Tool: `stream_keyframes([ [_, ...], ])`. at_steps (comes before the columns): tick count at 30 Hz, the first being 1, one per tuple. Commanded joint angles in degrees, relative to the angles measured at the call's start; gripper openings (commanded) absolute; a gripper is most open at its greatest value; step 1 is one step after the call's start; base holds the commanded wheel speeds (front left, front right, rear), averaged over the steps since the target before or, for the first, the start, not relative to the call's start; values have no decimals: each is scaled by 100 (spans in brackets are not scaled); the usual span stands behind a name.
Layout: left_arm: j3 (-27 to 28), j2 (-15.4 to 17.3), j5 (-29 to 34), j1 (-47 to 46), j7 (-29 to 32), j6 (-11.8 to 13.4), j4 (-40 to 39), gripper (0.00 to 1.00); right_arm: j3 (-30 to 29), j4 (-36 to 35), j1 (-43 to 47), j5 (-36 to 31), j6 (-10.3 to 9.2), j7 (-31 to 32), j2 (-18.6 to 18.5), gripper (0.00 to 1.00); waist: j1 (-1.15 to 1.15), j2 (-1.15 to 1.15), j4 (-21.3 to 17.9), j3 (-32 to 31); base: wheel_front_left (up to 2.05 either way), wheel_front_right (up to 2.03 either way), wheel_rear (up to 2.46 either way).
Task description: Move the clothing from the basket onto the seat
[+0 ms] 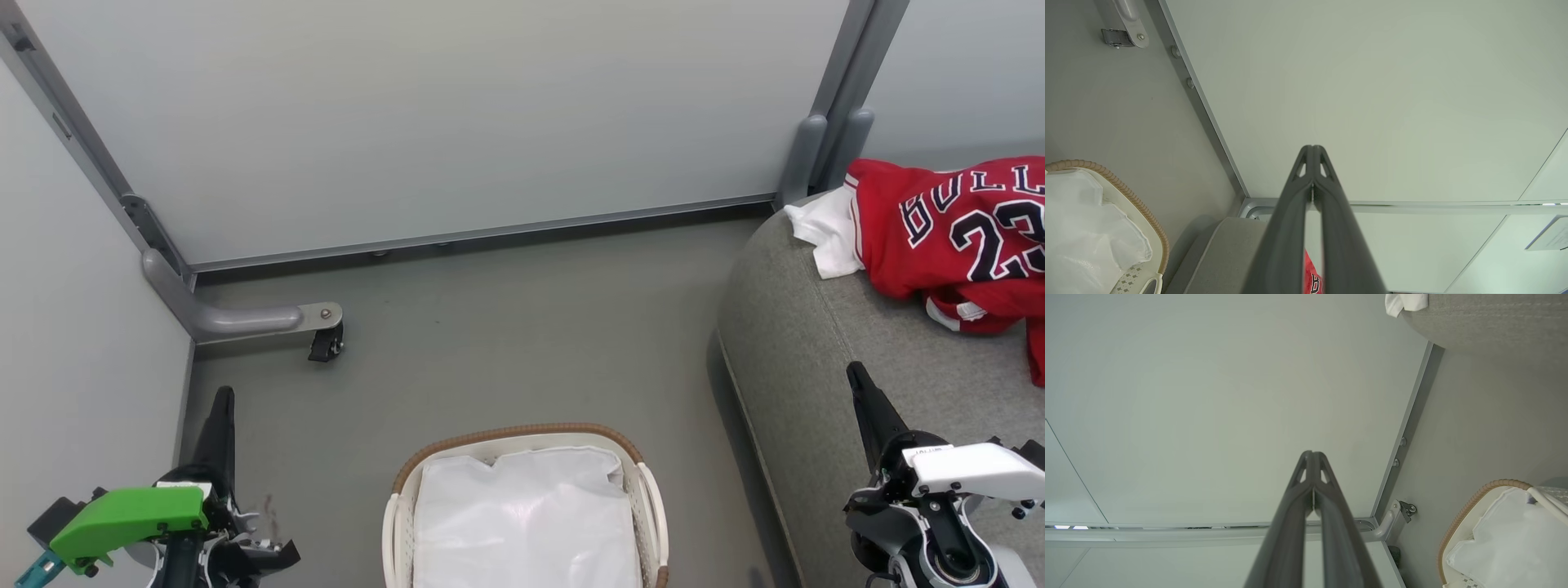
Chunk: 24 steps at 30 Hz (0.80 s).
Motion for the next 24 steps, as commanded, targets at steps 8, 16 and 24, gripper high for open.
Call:
stream_keyframes([
  [8, 61, 36, -284, -106, 93, -61, -45, 0, -44, -59, 79, 311, -2, 96, -38, 0, 0, 0, 11, -22, 0, 0, 0],
  [16, 59, 36, -284, -96, 90, -60, -40, 0, -42, -56, 78, 310, -2, 96, -37, 0, 0, 0, 11, -22, 0, 0, 0],
  [24, 59, 36, -284, -96, 90, -60, -41, 0, -42, -56, 78, 311, -2, 96, -37, 0, 0, 0, 11, -22, 0, 0, 0],
])
